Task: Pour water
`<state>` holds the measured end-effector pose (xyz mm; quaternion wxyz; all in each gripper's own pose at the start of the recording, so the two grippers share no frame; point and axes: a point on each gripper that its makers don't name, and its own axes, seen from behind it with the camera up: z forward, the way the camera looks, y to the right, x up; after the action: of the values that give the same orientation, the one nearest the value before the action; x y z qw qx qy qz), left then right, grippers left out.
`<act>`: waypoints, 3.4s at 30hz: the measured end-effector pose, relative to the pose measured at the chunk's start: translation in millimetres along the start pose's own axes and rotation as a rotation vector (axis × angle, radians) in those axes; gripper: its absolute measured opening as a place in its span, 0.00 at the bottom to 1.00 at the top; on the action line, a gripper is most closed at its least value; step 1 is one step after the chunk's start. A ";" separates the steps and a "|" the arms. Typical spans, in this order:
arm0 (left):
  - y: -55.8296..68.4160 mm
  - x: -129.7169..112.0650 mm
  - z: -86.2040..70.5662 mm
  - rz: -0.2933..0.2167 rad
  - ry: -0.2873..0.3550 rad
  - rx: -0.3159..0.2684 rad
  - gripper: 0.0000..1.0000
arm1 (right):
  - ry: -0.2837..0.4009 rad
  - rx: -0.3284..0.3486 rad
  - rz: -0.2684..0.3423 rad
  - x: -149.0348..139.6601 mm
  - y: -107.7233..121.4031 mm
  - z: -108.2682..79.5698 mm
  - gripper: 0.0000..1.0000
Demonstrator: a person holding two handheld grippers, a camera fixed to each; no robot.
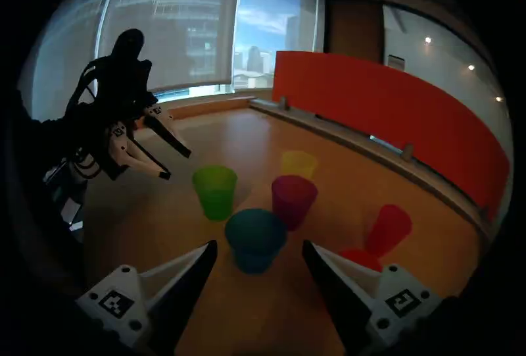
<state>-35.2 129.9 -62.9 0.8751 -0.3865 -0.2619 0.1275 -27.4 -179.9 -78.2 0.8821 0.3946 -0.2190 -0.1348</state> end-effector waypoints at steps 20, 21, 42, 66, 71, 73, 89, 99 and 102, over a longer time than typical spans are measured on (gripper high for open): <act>-25.7 26.3 -41.2 -0.058 0.175 0.188 0.82 | 0.141 -0.198 0.075 2.1 29.5 -66.0 1.00; -28.8 27.3 -42.5 -0.066 0.187 0.200 0.82 | 0.148 -0.216 0.082 1.5 33.7 -68.5 1.00; -68.0 59.3 -63.3 -0.175 0.419 0.445 0.82 | 0.281 -0.584 0.155 5.3 105.6 -108.3 1.00; -87.3 80.9 -78.7 -0.252 0.580 0.604 0.82 | 0.374 -0.852 0.212 16.5 158.8 -141.6 1.00; -93.8 82.4 -79.4 -0.234 0.585 0.653 0.82 | 0.387 -0.880 0.234 18.9 168.3 -146.7 1.00; -95.8 81.4 -80.0 -0.227 0.586 0.679 0.82 | 0.384 -0.889 0.241 18.2 170.5 -147.2 1.00; -110.9 45.8 -75.2 -0.205 0.561 0.798 0.82 | 0.332 -0.914 0.289 6.7 170.5 -145.7 1.00; -125.0 25.6 -79.3 -0.247 0.579 0.815 0.82 | 0.334 -0.944 0.330 4.3 174.9 -155.0 1.00; -127.7 19.0 -78.5 -0.263 0.584 0.812 0.82 | 0.339 -0.952 0.338 6.0 176.0 -159.1 1.00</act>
<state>26.9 4.7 -5.4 0.9998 0.0008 0.0175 -0.0054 67.6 33.8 -37.9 0.9960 -0.0741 -0.0485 -0.0098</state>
